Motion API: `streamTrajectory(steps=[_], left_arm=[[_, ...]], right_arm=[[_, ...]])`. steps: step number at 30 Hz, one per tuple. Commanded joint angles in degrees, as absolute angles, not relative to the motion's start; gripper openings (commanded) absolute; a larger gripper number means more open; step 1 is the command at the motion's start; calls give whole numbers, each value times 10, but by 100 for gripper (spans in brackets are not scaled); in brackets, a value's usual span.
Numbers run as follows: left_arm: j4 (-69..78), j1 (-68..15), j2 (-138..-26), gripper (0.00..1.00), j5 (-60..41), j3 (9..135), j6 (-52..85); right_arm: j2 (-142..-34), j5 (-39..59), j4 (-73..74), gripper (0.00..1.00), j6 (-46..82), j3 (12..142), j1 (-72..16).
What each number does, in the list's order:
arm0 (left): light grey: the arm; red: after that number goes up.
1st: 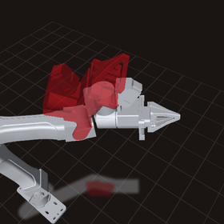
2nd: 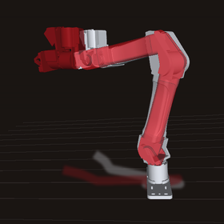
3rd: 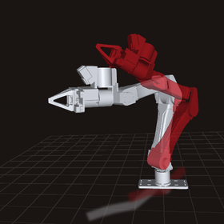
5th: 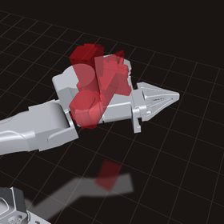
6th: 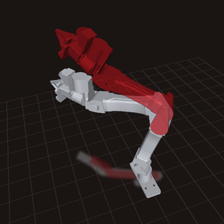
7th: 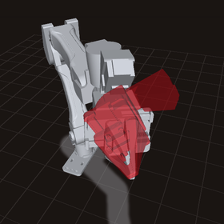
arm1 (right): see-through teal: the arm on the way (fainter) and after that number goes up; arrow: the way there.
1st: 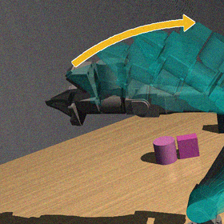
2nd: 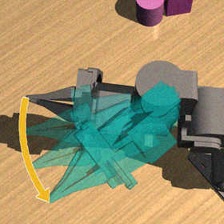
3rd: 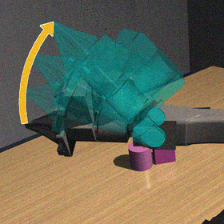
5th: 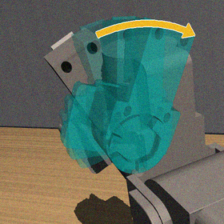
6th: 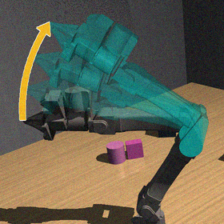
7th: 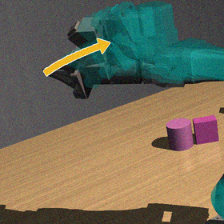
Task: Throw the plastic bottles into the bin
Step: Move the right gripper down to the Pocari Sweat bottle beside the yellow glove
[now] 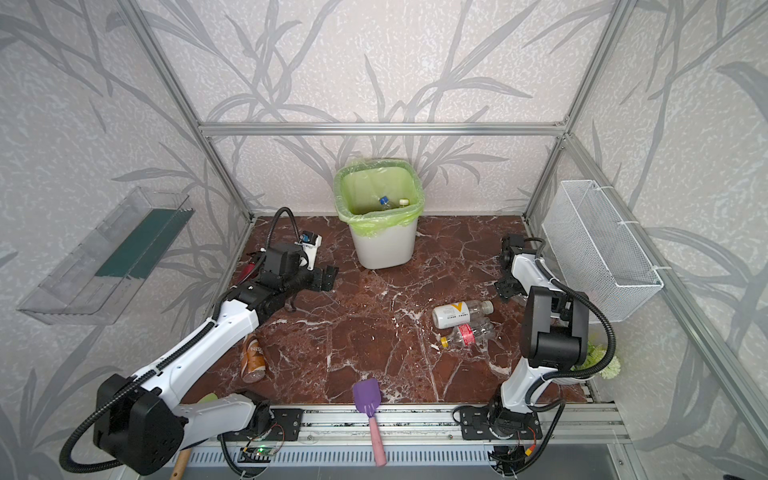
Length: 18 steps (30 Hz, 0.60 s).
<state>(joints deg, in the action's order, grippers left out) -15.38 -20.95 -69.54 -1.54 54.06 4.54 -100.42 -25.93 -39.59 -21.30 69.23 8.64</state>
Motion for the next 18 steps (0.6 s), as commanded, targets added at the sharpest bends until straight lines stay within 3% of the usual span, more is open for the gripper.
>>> streamTrajectory(steps=[1, 18], left_arm=[[-148, -206, -695, 91, -11, 549, 38], [-152, -203, -692, 91, 0, 546, 33]], right_arm=[[-1017, -275, -368, 90, -230, 692, 90], [-1104, -233, -349, 90, -269, 731, 104]])
